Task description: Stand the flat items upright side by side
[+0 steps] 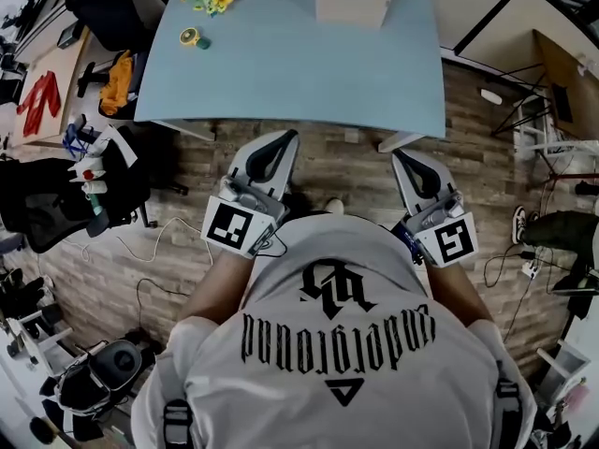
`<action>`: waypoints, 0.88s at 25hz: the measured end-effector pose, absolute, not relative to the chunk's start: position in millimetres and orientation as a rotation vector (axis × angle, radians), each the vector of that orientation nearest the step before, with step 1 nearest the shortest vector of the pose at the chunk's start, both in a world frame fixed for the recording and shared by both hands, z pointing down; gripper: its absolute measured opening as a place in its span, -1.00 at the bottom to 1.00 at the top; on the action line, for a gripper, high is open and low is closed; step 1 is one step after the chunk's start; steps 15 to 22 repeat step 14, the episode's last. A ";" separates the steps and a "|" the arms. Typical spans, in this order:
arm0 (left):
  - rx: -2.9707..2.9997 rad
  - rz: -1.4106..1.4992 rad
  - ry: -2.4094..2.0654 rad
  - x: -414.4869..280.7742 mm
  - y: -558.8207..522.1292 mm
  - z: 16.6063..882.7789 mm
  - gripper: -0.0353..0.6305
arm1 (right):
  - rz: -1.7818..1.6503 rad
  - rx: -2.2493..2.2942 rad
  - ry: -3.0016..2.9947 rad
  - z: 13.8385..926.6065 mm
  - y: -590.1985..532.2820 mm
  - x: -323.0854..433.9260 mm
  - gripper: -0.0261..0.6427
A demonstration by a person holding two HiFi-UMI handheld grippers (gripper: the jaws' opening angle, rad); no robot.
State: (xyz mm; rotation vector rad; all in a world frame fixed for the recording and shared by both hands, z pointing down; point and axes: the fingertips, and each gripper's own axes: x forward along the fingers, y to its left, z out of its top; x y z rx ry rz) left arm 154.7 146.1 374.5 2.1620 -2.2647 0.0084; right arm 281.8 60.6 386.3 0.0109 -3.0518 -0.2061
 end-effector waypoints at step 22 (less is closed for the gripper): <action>2.155 0.024 -2.287 163.0 133.5 371.5 -0.90 | -0.211 -0.008 -3.095 382.2 44.3 285.4 -0.91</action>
